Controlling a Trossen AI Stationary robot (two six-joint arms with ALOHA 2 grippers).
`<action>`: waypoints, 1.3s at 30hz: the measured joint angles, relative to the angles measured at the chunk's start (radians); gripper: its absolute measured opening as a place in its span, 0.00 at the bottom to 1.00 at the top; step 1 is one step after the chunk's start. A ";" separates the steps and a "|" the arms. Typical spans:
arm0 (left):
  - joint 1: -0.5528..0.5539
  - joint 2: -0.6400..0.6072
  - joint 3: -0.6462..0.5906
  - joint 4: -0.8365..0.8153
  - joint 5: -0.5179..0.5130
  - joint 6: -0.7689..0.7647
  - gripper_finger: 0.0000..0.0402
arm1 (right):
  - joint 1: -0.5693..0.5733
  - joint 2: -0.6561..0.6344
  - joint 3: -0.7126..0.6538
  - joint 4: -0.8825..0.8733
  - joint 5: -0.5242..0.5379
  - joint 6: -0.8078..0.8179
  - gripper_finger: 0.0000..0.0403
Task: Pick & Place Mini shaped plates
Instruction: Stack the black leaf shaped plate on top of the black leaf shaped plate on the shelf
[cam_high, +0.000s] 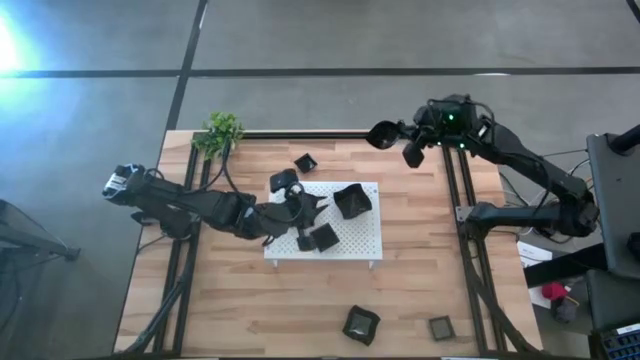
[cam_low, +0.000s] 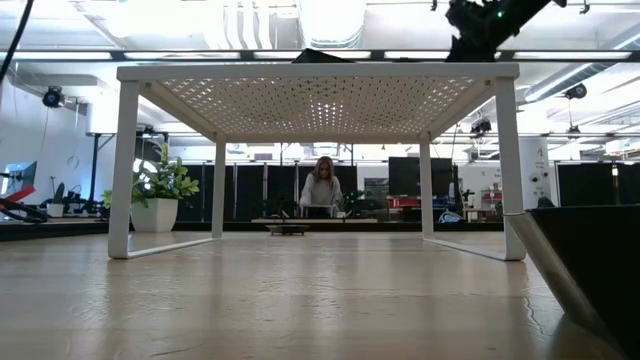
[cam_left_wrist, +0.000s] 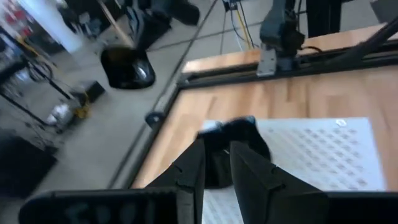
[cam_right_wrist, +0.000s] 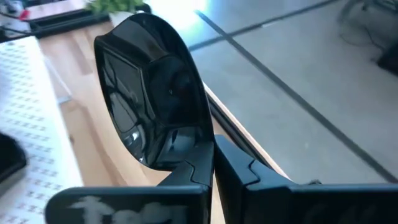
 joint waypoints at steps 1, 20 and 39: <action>0.008 0.003 0.000 0.030 0.000 0.032 0.18 | 0.022 0.000 0.000 0.006 0.007 0.000 0.02; 0.184 0.092 0.000 0.412 0.006 0.155 0.18 | 0.263 0.018 0.000 0.145 0.029 -0.004 0.02; 0.232 0.166 0.000 0.506 -0.046 0.181 0.18 | 0.264 0.077 0.000 0.163 0.028 -0.005 0.02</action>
